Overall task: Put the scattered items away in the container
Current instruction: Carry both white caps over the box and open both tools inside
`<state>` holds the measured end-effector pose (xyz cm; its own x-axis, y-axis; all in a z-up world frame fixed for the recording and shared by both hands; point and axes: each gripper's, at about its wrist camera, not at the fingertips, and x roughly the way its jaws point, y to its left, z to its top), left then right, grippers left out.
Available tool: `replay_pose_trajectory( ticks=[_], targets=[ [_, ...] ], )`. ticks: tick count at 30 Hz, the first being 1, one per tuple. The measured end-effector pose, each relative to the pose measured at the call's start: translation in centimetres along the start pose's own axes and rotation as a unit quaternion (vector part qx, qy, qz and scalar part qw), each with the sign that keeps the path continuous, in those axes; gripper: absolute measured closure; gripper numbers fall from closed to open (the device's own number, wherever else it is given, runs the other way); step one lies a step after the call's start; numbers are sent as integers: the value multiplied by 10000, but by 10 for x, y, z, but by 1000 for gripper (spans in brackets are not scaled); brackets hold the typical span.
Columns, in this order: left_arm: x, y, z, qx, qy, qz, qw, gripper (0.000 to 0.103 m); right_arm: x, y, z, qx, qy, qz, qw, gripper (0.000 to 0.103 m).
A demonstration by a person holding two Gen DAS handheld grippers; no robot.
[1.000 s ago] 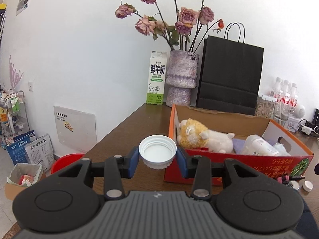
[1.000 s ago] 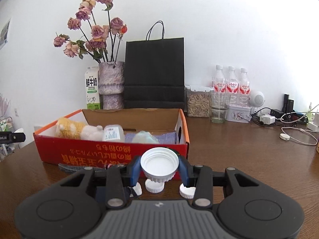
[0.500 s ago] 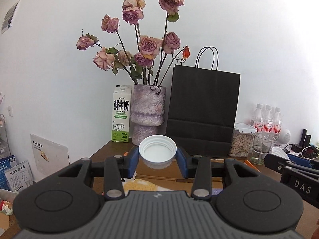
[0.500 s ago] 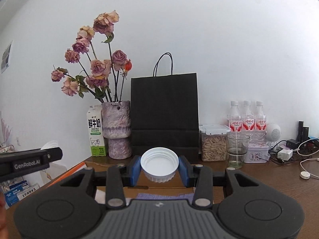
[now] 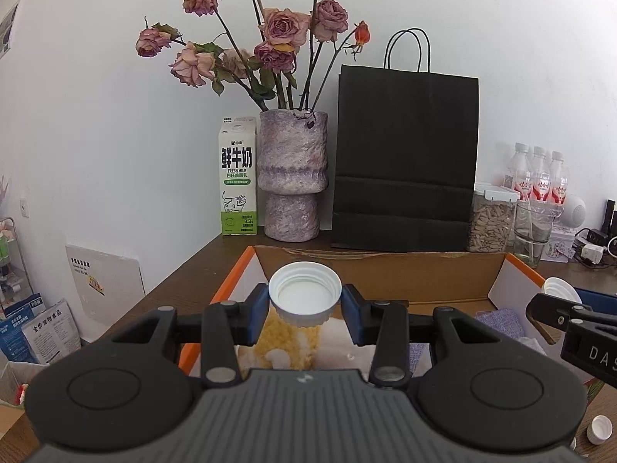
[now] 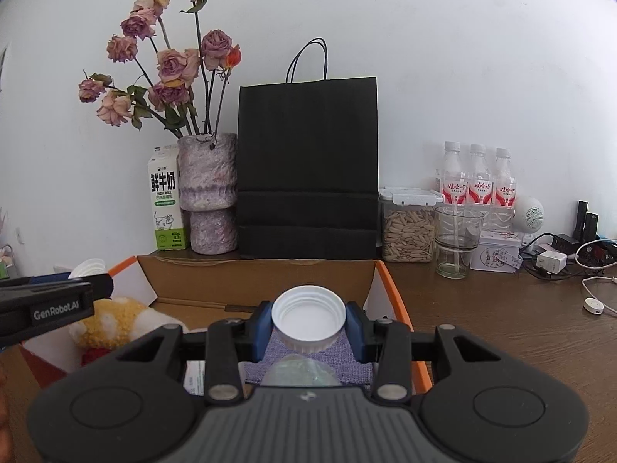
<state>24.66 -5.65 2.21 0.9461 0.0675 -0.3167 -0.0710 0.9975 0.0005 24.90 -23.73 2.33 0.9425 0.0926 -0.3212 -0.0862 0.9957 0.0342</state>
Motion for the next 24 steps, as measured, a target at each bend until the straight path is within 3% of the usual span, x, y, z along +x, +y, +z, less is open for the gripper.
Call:
replay_pose_trajectory(
  ticks=[11, 12, 13, 15, 16, 17, 20, 24],
  targets=[
    [4, -5, -3, 128, 40, 97, 9999, 61, 1, -1, -1, 33, 58, -17, 10000, 64],
    [3, -5, -3, 134, 15, 100, 9999, 61, 0, -2, -1, 50, 54, 11, 10000, 60],
    [2, -5, -3, 135, -9, 101, 9999, 58, -2, -2, -1, 77, 48, 33, 10000, 54],
    [-1, -5, -3, 133, -83, 110, 9998, 36, -7, -2, 0, 107, -36, 8, 9999, 15],
    [-3, -5, -3, 130, -168, 123, 9997, 15, -10, -2, 0, 97, -100, -12, 9999, 9],
    [-6, -5, -3, 142, -274, 113, 9995, 0, -13, -2, 0, 76, -151, -5, 9999, 4],
    [-17, -11, -6, 278, -597, 227, 9976, 0, -21, 0, 1, 69, -211, -3, 9998, 0],
    [-23, -20, -8, 596, -719, 320, 9951, 0, -29, 1, 3, 52, -291, 13, 9996, 0]
  ],
)
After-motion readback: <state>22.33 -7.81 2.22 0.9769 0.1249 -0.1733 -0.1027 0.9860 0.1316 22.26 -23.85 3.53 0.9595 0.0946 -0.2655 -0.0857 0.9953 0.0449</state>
